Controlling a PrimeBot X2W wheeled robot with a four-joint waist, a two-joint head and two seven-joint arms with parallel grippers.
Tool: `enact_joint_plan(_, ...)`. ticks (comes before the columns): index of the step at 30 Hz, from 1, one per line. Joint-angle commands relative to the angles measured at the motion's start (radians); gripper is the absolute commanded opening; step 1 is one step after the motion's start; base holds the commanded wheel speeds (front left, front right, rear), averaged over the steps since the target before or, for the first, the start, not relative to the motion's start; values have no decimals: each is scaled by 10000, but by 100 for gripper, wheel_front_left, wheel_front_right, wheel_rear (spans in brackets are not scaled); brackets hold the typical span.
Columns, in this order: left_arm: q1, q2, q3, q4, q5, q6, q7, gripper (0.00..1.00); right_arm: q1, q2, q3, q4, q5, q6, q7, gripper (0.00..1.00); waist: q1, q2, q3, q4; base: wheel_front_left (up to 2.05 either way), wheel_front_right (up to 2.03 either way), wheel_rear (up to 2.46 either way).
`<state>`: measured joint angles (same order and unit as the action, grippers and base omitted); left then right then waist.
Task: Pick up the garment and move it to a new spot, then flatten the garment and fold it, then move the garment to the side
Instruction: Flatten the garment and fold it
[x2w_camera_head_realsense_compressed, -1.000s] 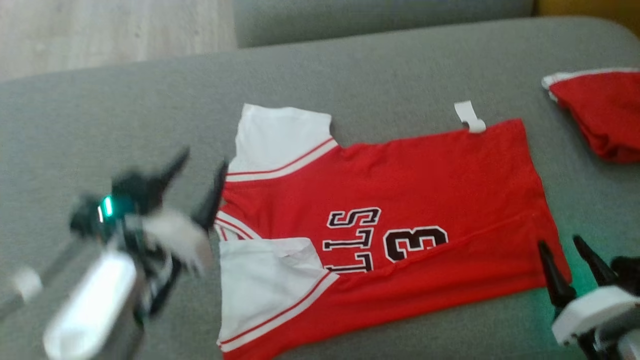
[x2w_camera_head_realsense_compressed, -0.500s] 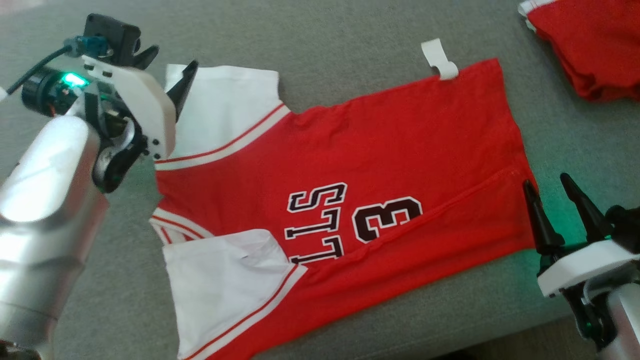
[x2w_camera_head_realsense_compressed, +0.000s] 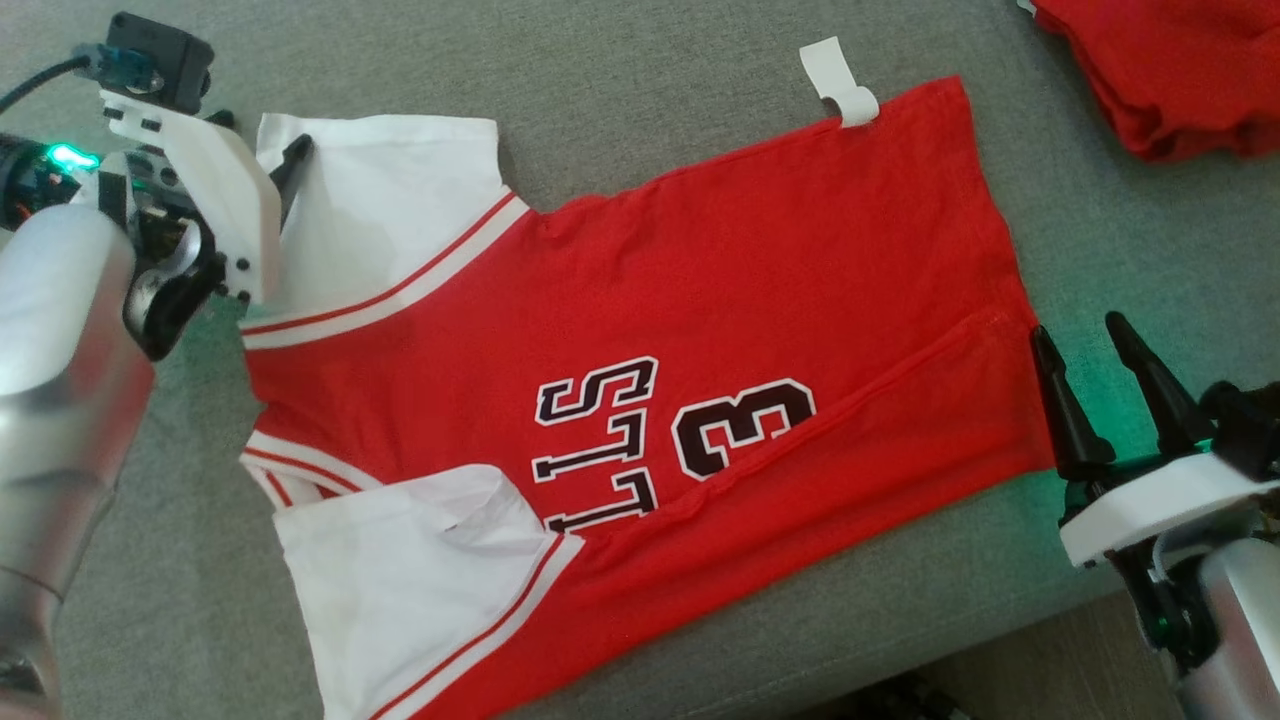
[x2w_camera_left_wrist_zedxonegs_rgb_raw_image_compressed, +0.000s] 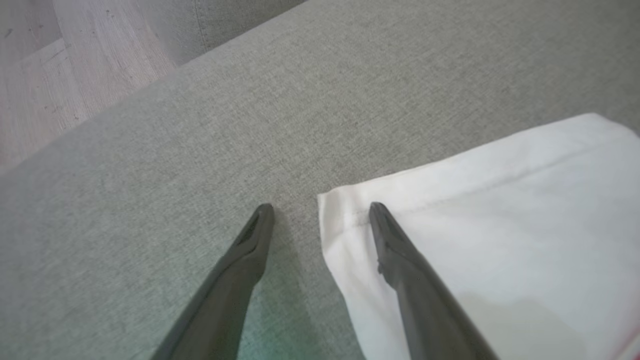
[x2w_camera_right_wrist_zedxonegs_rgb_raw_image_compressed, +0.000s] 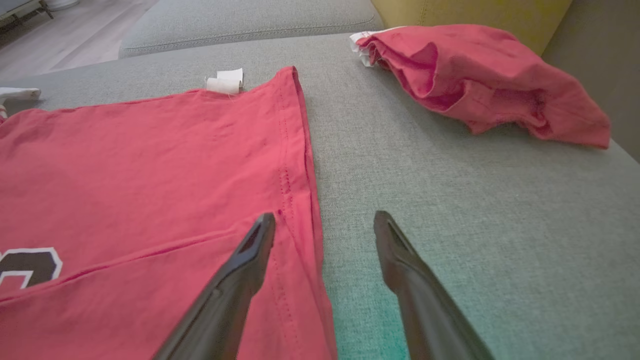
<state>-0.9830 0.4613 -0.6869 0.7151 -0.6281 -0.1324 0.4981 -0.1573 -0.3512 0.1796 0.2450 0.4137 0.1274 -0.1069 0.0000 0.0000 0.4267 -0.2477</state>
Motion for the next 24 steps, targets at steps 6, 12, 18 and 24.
enact_joint_plan(6,-491,384,-285,242,-482,18,-151,0,-172,-250,151,-190,26,33,-110,100,0,0,54,-10,0,0,0)
enact_joint_plan(12,-710,389,-598,318,-635,18,-643,0,-607,-425,343,-237,272,33,78,100,0,0,83,128,0,0,0)
enact_joint_plan(18,-1090,264,-1088,262,-569,18,-1437,0,-1865,-779,651,191,804,33,974,100,0,0,72,479,0,0,0)
enact_joint_plan(24,-1383,6,-1585,125,-713,18,-2023,0,-3481,-959,1304,1080,1887,33,2257,100,0,0,44,891,0,0,0)
